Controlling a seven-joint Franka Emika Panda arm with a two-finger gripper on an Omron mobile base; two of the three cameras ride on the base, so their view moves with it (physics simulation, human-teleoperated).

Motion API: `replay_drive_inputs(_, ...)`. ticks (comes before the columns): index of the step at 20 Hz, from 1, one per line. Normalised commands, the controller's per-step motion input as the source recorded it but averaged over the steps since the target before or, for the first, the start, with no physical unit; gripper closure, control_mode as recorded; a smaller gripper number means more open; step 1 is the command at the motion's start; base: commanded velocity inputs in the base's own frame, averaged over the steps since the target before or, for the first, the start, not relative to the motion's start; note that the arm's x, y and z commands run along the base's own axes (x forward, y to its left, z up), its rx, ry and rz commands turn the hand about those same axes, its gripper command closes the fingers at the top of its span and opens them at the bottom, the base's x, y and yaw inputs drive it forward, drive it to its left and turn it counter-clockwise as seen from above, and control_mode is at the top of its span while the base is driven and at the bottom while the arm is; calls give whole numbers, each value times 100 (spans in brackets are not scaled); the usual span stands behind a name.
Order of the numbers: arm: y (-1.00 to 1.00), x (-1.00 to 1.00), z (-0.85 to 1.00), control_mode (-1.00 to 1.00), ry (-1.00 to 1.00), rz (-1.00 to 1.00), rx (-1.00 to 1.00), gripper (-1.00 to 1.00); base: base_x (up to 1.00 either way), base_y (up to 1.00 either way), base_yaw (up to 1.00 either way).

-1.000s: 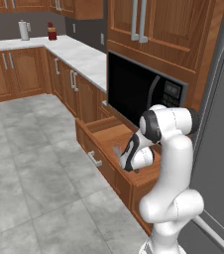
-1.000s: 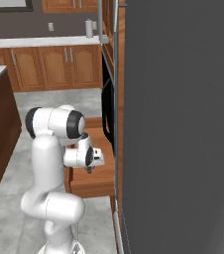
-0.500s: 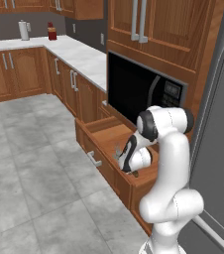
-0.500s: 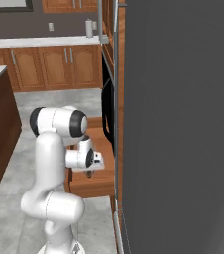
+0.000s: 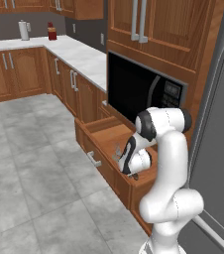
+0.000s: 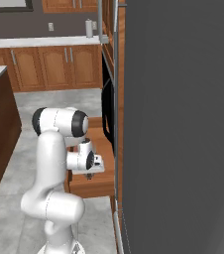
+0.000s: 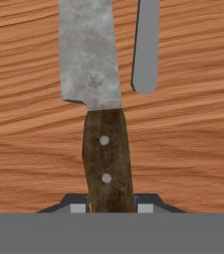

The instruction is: Pick up the metallic utensils from the counter and place them in the open drawer. Make sure not to pick up any wooden utensils.

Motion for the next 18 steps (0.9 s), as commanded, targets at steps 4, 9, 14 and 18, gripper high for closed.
replay_drive_inputs(4, 0, 1, 0, -100, 0, 0, 0, -100, 0, 0, 0)
replay_drive_inputs(9, 0, 0, 6, -100, 0, 0, -1, -100, 0, 0, 0)
replay_drive_inputs(14, 0, -1, 42, -100, 0, -2, -5, -100, 0, 0, 0)
replay_drive_inputs(18, 3, -25, 93, -100, 0, 0, 0, -100, 0, 0, 0)
